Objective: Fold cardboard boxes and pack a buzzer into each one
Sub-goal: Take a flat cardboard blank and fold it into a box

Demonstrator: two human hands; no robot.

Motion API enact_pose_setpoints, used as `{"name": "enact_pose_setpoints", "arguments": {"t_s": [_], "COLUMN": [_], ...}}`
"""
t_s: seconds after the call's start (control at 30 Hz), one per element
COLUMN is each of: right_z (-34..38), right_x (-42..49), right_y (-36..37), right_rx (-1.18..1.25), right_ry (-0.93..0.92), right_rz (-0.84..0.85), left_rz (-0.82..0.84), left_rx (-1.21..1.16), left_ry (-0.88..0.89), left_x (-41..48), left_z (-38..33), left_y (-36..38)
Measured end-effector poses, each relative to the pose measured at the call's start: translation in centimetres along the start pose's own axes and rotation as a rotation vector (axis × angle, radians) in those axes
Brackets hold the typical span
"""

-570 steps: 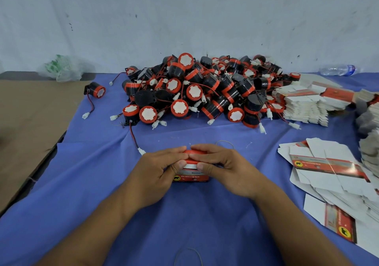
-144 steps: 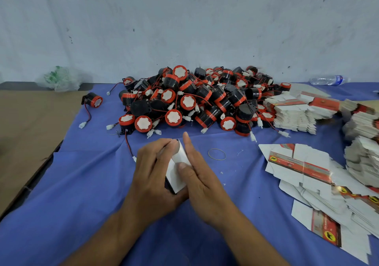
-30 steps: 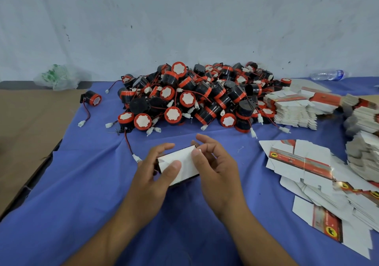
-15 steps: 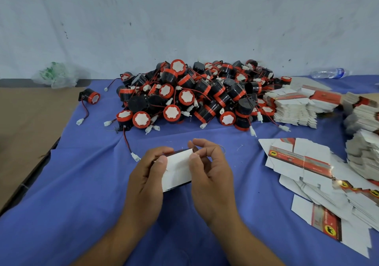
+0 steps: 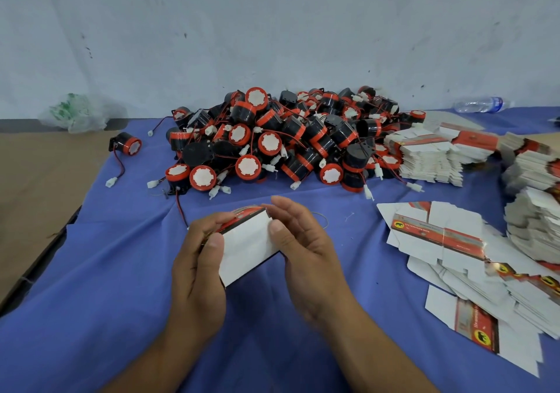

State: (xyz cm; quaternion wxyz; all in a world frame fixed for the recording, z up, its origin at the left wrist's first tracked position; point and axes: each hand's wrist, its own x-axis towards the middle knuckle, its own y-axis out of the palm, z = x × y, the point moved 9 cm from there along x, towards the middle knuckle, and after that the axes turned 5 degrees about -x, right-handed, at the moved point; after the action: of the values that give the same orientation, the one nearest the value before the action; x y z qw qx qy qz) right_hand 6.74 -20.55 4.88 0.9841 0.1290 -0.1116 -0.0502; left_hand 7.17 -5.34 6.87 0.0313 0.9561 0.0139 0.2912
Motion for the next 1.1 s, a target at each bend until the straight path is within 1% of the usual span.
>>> {"name": "enact_pose_setpoints", "arguments": {"t_s": [0.07,0.13,0.3,0.4,0.5,0.57,0.7,0.77,0.83,0.9,0.97,1.03,1.1], "right_z": [-0.8,-1.0,-0.8,-0.6,-0.1,0.3,0.9,0.9,0.8,0.6,0.3,0.8,1.4], "right_x": [0.1,0.1,-0.1,-0.2,-0.3,-0.4,-0.7,-0.7,-0.7,-0.5,-0.3,-0.4,-0.6], "right_y": [0.7,0.8,1.0,0.9,0.8,0.9,1.2,1.1,1.1,1.2,0.8,0.8,0.8], "right_rx": [0.065,0.054,-0.091,-0.161,-0.294,-0.354,-0.457,-0.483,-0.490,-0.460,-0.417,-0.448,-0.452], "right_ry": [0.084,0.110,0.060,0.034,-0.048,-0.095,-0.182,-0.209,-0.211,-0.184,-0.150,-0.217,-0.278], "right_rz": [0.082,0.133,0.172,0.169,0.152,0.156,0.164,0.161,0.167,0.163,0.142,0.118,0.095], "left_rz": [0.011,0.056,0.154,0.182,0.232,0.270,0.304,0.303,0.290,0.247,0.193,0.181,0.208], "left_rx": [-0.078,-0.120,-0.160,-0.151,-0.153,-0.117,-0.006,0.042,0.038,-0.004,-0.111,-0.269,-0.392], "left_ry": [-0.066,-0.123,-0.261,-0.296,-0.334,-0.335,-0.282,-0.253,-0.235,-0.257,-0.343,-0.435,-0.501], "left_x": [0.2,0.3,0.4,0.5,0.4,0.4,0.5,0.7,0.7,0.7,0.7,0.4,0.2], "left_z": [0.6,1.3,3.0,3.5,4.0,4.0,3.3,3.0,2.9,3.1,3.7,4.1,4.1], "left_y": [-0.3,-0.2,0.0,0.1,0.3,0.6,0.9,1.1,1.2,1.0,0.8,0.9,1.1]}}
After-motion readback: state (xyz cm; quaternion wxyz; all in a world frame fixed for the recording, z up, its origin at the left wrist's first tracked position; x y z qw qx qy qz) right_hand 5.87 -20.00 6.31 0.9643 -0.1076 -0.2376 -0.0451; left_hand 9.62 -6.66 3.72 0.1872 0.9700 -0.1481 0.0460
